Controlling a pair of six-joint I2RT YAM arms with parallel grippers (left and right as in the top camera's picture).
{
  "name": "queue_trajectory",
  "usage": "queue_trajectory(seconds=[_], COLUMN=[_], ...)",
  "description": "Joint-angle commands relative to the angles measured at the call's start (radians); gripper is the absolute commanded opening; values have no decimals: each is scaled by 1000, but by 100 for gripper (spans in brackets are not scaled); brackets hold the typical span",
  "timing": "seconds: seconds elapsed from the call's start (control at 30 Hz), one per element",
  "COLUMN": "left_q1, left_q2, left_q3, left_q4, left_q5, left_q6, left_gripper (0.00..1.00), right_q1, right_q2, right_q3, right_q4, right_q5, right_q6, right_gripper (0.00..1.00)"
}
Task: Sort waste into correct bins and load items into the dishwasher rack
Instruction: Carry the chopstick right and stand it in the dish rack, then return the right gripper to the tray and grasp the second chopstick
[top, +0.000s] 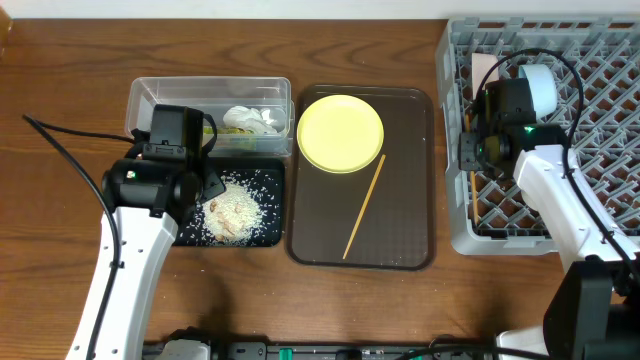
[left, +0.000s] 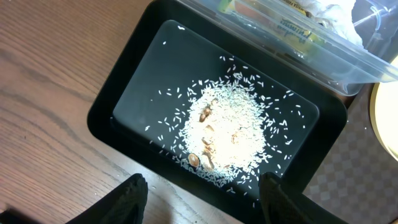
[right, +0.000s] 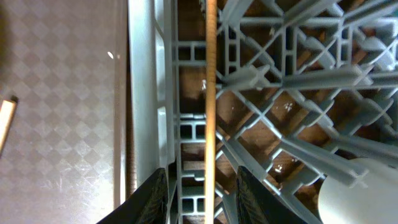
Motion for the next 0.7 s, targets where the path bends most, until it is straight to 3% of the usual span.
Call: queue_trajectory(seconds=[0.0, 0.17, 0.67], left_q1=[4, 4, 4], left_q2=[5, 5, 5], left_q3=[3, 3, 3], left_q4=[1, 2, 1], left_q5=[-6, -6, -5], left_q6=[-9, -9, -9], left_gripper=[61, 61, 61], right_q1=[16, 97, 491], right_q2=[-60, -91, 123], right_q3=[76, 97, 13], right_q4=[6, 32, 29], right_q5=[-73, -223, -104], right_q6=[-9, 38, 319], right_gripper=[36, 41, 43])
